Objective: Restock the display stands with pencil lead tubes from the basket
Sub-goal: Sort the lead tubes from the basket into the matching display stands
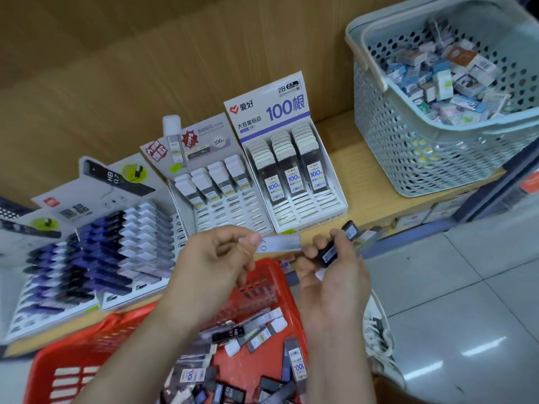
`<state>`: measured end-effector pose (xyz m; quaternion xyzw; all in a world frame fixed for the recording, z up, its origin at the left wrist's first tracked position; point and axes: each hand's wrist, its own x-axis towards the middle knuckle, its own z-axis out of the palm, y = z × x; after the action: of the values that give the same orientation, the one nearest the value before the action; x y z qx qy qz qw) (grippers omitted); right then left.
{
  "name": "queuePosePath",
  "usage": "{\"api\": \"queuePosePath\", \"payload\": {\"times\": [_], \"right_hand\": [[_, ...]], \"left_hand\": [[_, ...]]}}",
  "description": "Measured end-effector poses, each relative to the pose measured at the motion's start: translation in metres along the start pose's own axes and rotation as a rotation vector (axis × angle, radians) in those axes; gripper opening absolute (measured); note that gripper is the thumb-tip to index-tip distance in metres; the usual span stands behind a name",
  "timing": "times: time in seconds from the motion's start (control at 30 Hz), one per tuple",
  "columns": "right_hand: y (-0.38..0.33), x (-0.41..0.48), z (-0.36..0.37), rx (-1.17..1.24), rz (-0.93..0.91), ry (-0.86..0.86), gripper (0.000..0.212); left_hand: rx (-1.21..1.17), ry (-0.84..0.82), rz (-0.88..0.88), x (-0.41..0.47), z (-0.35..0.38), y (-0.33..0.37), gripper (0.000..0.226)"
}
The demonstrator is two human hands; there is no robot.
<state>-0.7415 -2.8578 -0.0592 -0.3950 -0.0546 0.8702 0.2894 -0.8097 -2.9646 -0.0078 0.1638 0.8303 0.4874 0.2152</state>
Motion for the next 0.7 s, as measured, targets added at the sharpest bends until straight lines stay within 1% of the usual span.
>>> {"api": "queuePosePath", "payload": {"times": [0.03,0.1,0.17,0.27,0.37,0.47,0.57,0.7], "right_hand": [[0.002,-0.002,-0.001,-0.111,-0.004,-0.046,0.007],[0.009,-0.006,0.0,-0.298,0.003,-0.148,0.017],[0.014,-0.011,0.001,-0.442,0.02,-0.245,0.024],[0.019,-0.015,0.001,-0.591,0.028,-0.326,0.023],[0.024,-0.018,0.003,-0.598,0.063,-0.338,0.021],[0.034,-0.021,0.006,-0.599,0.095,-0.34,0.025],[0.046,-0.026,0.01,-0.607,0.167,-0.314,0.026],[0.06,-0.03,0.011,-0.541,0.237,-0.329,0.022]], "left_hand": [[0.004,0.005,0.001,0.001,-0.002,0.001,0.022],[-0.004,0.01,0.006,0.003,-0.006,0.0,0.026],[-0.045,0.026,0.006,0.003,-0.01,0.0,0.022],[-0.171,0.05,-0.04,0.0,-0.02,-0.001,0.019],[-0.278,0.017,-0.074,-0.002,-0.034,-0.006,0.026],[-0.22,0.052,-0.036,-0.005,-0.046,-0.011,0.021],[-0.119,0.16,0.022,-0.008,-0.063,-0.017,0.012],[-0.015,0.366,0.091,-0.015,-0.107,-0.031,0.022]]}}
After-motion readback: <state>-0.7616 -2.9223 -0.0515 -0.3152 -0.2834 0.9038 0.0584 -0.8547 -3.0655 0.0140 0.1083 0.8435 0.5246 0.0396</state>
